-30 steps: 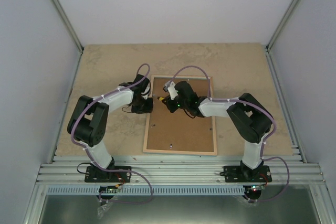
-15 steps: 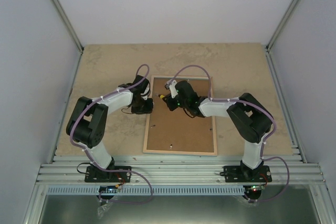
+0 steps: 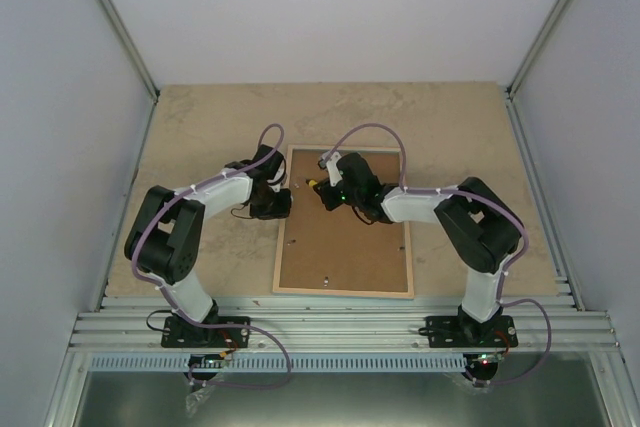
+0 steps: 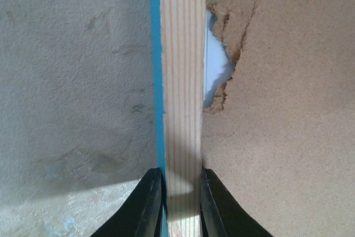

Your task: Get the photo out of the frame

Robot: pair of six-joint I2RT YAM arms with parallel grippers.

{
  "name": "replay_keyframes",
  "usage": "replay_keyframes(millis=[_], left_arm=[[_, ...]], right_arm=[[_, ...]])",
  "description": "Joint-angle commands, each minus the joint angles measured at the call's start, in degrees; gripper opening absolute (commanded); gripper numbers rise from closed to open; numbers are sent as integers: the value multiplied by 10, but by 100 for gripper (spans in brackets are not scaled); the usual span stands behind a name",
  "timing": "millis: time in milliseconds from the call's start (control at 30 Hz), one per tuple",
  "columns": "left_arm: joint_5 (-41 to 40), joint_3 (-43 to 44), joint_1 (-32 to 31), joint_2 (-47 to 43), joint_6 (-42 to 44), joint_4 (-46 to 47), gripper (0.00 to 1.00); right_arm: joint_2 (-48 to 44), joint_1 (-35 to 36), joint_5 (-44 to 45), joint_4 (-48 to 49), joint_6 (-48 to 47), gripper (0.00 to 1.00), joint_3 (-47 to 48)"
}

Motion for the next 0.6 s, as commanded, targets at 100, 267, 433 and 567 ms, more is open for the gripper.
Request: replay_keyframes(millis=[100, 267, 433, 567], left_arm=[[22, -14, -5, -18, -16, -8, 15], [8, -28, -5, -42, -49, 7, 14], [-7, -44, -4, -74, -90, 23, 14], [-7, -60, -4, -93, -120, 33, 14]], right_arm=[[-40, 3, -22, -2, -7, 0, -15], [-79, 0, 2, -5, -5, 0, -49], [-131, -3, 28, -4, -4, 0, -89], [-162, -8, 42, -4, -1, 0, -111]])
